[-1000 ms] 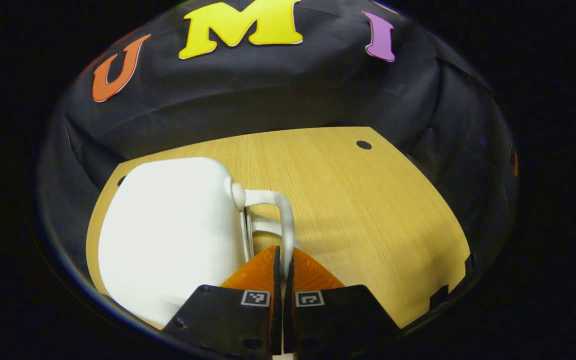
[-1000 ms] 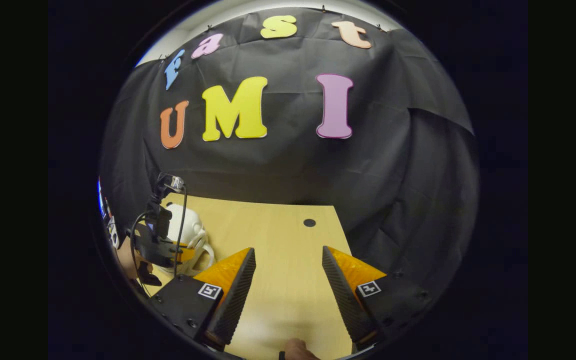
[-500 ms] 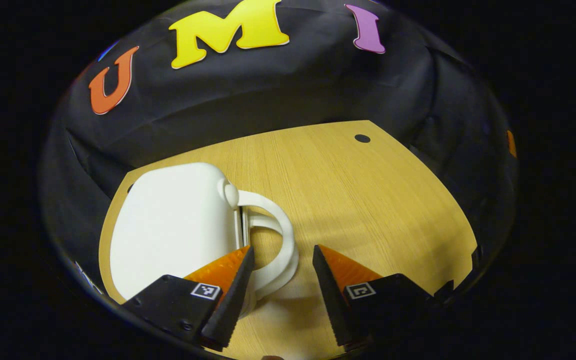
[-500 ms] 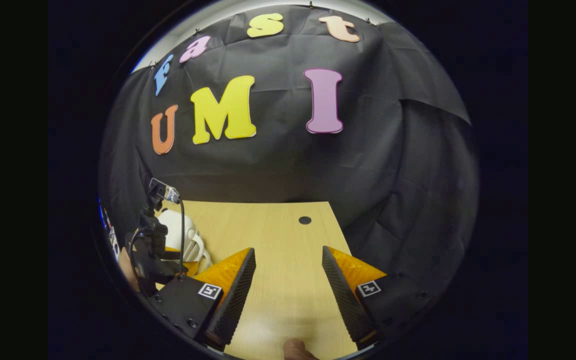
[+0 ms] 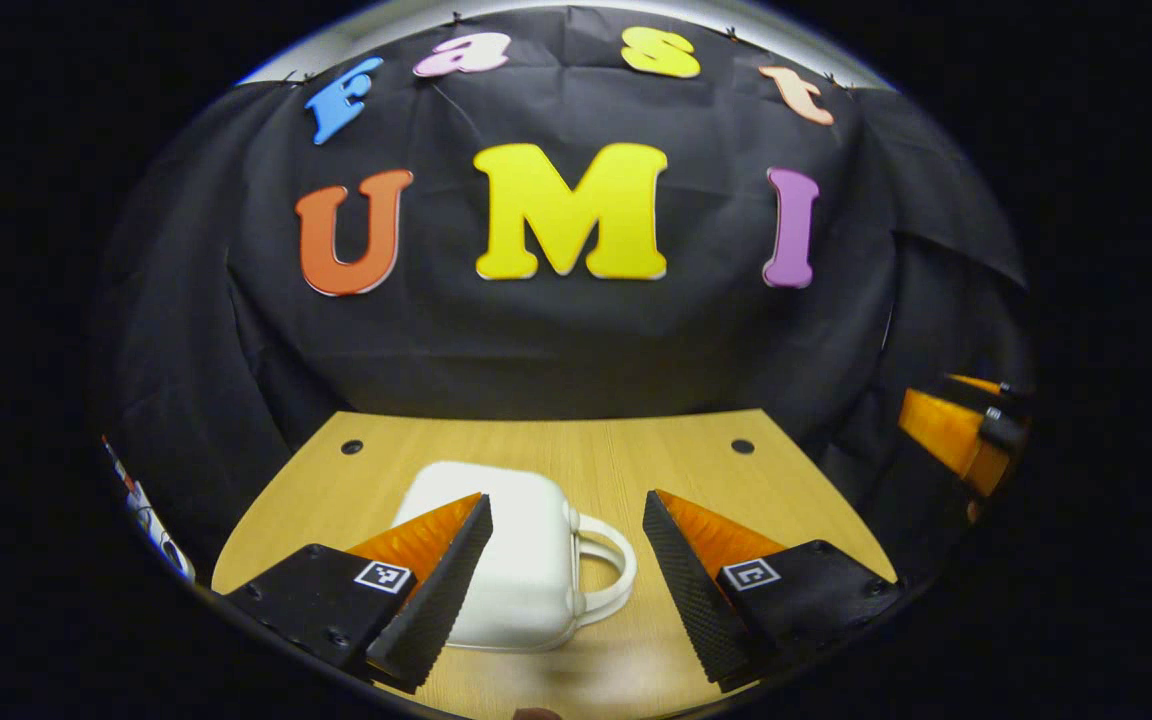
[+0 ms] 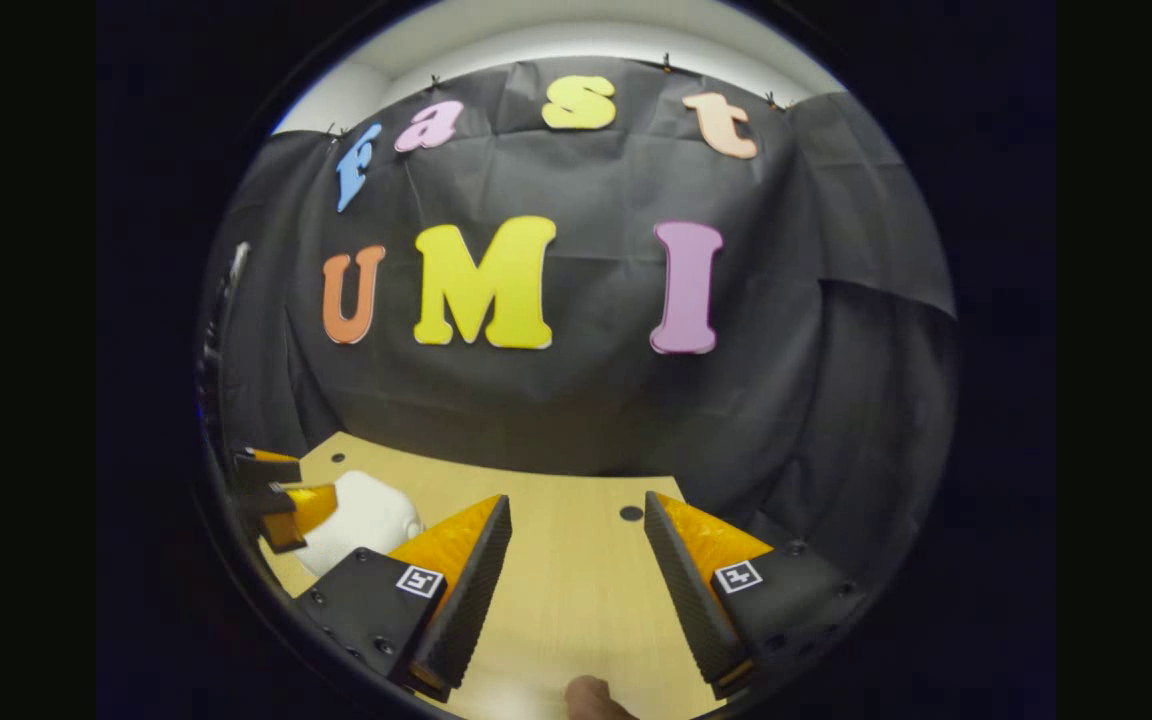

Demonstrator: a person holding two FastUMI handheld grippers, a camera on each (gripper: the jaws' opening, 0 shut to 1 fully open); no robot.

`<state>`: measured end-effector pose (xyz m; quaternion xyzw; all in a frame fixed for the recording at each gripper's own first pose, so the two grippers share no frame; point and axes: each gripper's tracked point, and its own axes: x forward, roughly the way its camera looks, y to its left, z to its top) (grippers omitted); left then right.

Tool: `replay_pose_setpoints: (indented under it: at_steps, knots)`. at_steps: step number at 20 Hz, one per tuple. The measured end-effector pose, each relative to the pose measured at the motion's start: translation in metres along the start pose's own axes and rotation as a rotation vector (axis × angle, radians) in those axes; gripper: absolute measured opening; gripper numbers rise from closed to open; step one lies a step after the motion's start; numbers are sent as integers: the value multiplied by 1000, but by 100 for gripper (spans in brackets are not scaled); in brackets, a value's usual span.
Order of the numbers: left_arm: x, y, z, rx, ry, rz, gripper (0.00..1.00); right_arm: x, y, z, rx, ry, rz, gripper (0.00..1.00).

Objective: First open the suitcase, pack the skin care products into it, and then close the suitcase.

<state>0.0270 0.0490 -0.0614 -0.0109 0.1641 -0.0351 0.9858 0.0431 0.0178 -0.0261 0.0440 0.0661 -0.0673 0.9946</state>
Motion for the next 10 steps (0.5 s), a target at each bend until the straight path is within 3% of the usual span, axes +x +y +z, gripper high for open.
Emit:
replay_pose_setpoints:
  at_steps: [5,10]
  knots:
    - [-42,40,64,-35,-168,36,96,-8,64,26,4,-39,58,80]
    - [-74,37,70,-60,-227,5,96,-28,108,28,-1,-60,121,78]
